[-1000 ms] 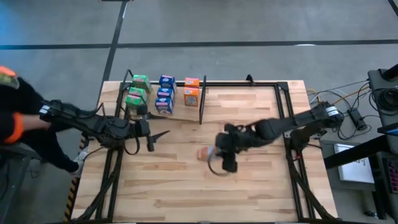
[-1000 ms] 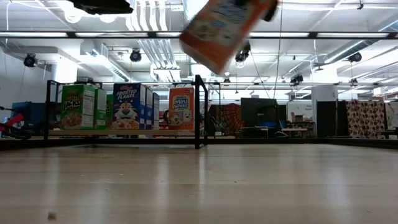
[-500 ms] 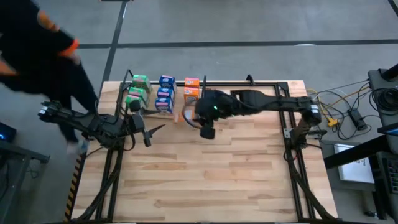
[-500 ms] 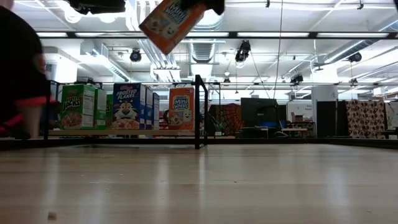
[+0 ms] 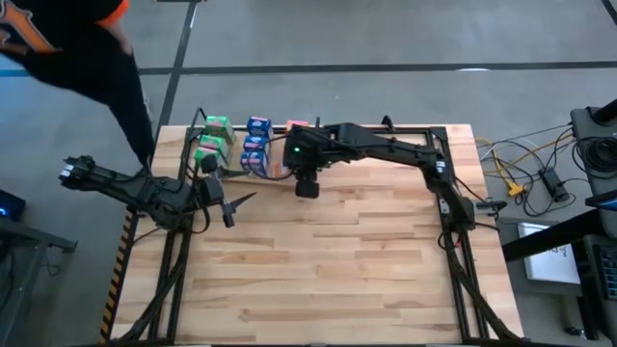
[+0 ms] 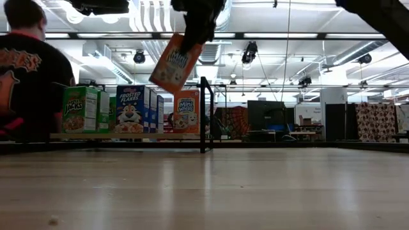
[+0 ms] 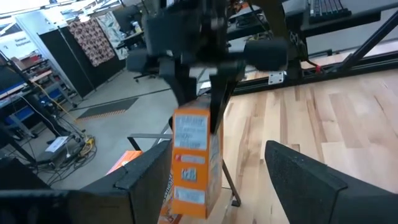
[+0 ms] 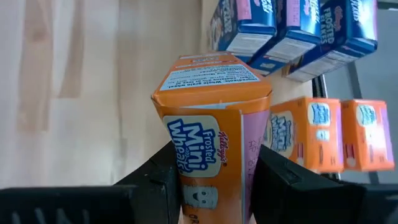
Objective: Stack cereal on shelf
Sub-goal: Put the orange cereal box on the shelf aligned with the orange cereal boxes
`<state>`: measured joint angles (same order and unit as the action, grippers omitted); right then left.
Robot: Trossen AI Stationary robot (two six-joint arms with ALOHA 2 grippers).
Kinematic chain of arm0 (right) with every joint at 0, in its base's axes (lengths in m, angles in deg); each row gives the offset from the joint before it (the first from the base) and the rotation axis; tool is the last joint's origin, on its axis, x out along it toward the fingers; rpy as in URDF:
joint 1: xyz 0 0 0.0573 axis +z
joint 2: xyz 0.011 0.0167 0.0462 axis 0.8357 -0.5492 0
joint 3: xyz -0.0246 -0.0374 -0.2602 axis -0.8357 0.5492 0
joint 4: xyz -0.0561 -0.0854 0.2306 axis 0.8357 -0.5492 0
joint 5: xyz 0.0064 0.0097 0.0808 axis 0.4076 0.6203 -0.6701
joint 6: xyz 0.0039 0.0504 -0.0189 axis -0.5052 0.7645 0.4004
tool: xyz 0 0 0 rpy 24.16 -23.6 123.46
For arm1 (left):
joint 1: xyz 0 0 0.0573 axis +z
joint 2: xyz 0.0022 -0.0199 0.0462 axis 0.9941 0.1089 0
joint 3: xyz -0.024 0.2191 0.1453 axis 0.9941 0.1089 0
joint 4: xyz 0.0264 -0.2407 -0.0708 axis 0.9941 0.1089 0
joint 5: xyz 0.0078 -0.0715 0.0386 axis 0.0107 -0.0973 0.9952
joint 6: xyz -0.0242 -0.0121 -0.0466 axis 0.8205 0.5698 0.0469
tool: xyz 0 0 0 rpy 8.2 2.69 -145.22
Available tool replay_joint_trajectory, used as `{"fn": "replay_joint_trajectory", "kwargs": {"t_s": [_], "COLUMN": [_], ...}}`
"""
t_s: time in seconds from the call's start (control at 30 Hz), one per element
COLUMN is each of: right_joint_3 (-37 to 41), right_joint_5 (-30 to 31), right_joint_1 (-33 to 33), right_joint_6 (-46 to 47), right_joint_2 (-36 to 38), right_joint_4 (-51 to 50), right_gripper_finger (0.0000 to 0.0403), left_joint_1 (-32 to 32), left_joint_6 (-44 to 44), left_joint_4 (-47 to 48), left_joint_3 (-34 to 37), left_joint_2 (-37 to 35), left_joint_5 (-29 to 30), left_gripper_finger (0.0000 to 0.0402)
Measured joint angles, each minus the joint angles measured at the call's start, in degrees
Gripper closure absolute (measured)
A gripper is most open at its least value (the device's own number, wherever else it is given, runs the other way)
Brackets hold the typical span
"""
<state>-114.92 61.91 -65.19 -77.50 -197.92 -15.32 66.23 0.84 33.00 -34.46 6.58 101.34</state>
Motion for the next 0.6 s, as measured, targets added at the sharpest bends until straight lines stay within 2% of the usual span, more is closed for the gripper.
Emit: {"fn": "replay_joint_trajectory", "kwargs": {"t_s": [0.33, 0.6], "right_joint_3": [-0.1, -0.1], "right_joint_5": [0.0, 0.0], "right_joint_1": [-1.4, -2.1], "right_joint_6": [-3.9, -2.0], "right_joint_2": [-5.6, -7.8], "right_joint_4": [0.6, 0.5], "right_gripper_finger": [0.0275, 0.0275], "left_joint_1": [0.0, 0.0], "left_joint_6": [-0.2, -0.5], "left_joint_4": [0.0, 0.0], "left_joint_3": [0.0, 0.0], "left_joint_2": [0.1, 0.1], "left_joint_5": [0.0, 0.0], "left_gripper_finger": [0.0159, 0.0159]}}
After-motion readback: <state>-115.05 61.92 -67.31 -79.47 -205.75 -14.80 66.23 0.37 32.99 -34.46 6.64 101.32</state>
